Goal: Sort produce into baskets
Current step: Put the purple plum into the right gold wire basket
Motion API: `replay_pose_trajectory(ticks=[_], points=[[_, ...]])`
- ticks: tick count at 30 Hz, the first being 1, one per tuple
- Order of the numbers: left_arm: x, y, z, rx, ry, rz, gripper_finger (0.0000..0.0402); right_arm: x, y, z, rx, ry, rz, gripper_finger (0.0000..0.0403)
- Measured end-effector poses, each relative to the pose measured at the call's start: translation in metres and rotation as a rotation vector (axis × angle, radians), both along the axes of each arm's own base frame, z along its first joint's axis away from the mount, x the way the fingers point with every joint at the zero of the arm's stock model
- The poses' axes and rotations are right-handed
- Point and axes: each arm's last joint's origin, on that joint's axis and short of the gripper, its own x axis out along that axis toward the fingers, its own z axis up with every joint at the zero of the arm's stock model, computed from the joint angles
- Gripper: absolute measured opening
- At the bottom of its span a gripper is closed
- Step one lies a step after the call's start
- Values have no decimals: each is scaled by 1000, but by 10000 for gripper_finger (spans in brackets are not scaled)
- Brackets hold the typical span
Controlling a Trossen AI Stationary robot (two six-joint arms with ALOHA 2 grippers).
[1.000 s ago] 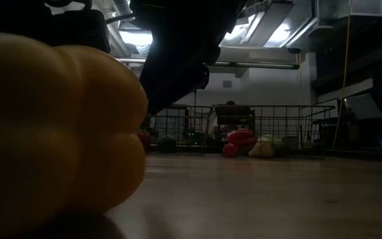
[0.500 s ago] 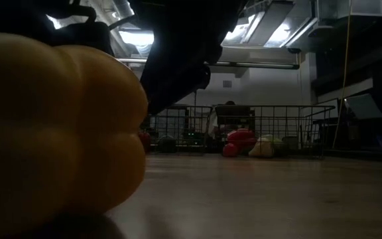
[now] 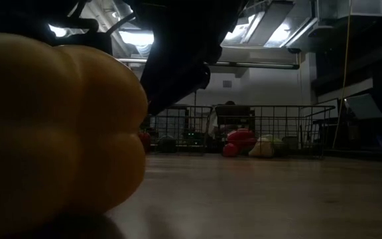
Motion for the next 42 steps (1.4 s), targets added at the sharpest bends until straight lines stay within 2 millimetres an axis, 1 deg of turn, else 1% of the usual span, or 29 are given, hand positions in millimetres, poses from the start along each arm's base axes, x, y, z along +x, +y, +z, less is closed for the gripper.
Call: replay_pose_trajectory(ticks=[3,5,12,16,21,23,26,29,33,37,42], points=[[2,0,1,7,-22,12,385,0,0,0,0,-3,-1,234],[2,0,1,6,-24,12,377,0,0,0,-1,-3,-1,234],[2,0,1,5,-24,16,318,1,0,0,-2,-10,0,234],[2,0,1,-1,-26,23,305,-3,-2,3,-27,14,-10,234],[4,1,4,-33,-48,54,308,-16,-8,26,-117,8,-67,234],[6,3,6,-39,-59,66,309,-23,-13,39,-174,9,-98,234],[14,10,14,-55,-100,97,307,-38,-19,61,-263,-2,-128,234],[27,21,25,-35,-144,106,307,-54,-27,82,-354,-3,-174,234],[47,41,44,28,-219,101,308,-79,-38,108,-468,7,-231,234],[67,70,69,122,-304,100,308,-105,-48,133,-555,10,-275,234],[86,114,98,233,-458,152,309,-135,-58,159,-607,-5,-332,234]])
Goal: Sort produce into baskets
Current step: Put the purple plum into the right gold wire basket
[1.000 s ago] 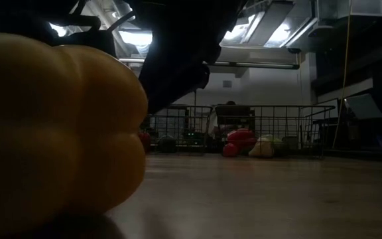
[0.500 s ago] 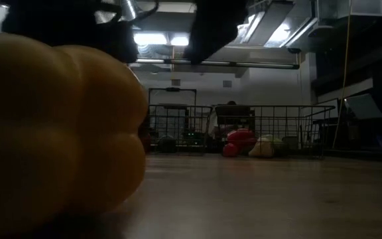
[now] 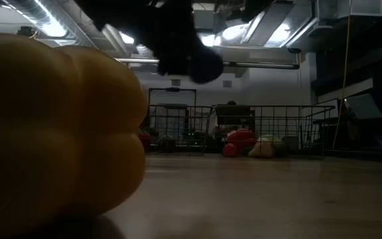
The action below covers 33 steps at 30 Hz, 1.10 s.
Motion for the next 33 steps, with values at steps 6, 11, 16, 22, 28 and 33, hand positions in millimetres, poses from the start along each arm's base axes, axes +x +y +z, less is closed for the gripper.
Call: replay_pose_trajectory(ticks=[6,11,16,22,28,33], points=[[10,55,18,96,-233,126,310,-21,-8,21,-39,-60,-27,234],[18,94,9,94,-389,239,310,-26,-9,26,-45,-83,-35,234],[32,121,-12,49,-444,311,310,-26,-9,26,-45,-82,-34,234],[66,139,-27,45,-426,324,310,-26,-9,26,-44,-84,-34,234],[88,145,-32,-14,-353,337,310,-26,-9,26,-38,-81,-31,234],[90,147,-29,-11,-321,338,310,-26,-9,25,-37,-78,-29,234]])
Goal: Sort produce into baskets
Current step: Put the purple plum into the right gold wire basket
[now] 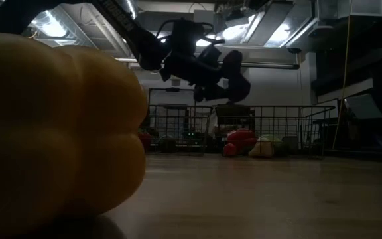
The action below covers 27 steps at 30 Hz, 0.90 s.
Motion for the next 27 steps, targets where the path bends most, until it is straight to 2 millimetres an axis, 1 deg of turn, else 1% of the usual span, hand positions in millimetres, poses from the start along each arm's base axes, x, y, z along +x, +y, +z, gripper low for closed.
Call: replay_pose_trajectory(ticks=[5,13,18,23,27], points=[[0,-1,0,-3,-6,-1,310,0,1,-1,47,10,26,234],[0,-1,1,-2,-7,-1,310,4,8,-2,254,26,142,234],[0,-1,0,-5,0,0,310,6,12,-2,352,24,203,234],[0,-1,0,-5,-1,0,310,9,14,0,399,-7,236,234],[1,-2,0,-5,-1,-4,310,10,15,1,402,-21,239,234]])
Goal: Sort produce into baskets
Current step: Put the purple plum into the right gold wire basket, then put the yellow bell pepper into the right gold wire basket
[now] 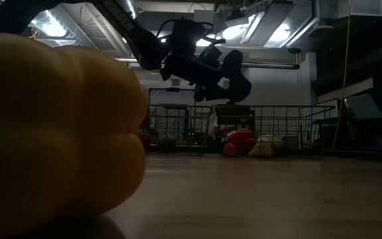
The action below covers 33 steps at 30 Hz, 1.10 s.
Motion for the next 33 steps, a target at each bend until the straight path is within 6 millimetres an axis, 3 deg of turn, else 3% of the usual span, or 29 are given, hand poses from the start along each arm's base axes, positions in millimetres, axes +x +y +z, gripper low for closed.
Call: replay_pose_trajectory(ticks=[6,13,19,23,29,33], points=[[1,0,2,-25,-39,-59,316,3,1,2,11,-36,0,234],[-1,5,8,-14,-69,-93,392,3,1,2,10,-36,0,234],[-1,4,9,-71,-103,-84,379,3,1,2,10,-36,0,234],[0,-6,13,-44,-75,-161,378,3,1,2,10,-35,0,234],[-6,-30,44,102,-13,-268,375,3,1,2,10,-35,0,234],[-15,-53,63,109,70,-327,375,3,1,2,10,-35,0,234]])
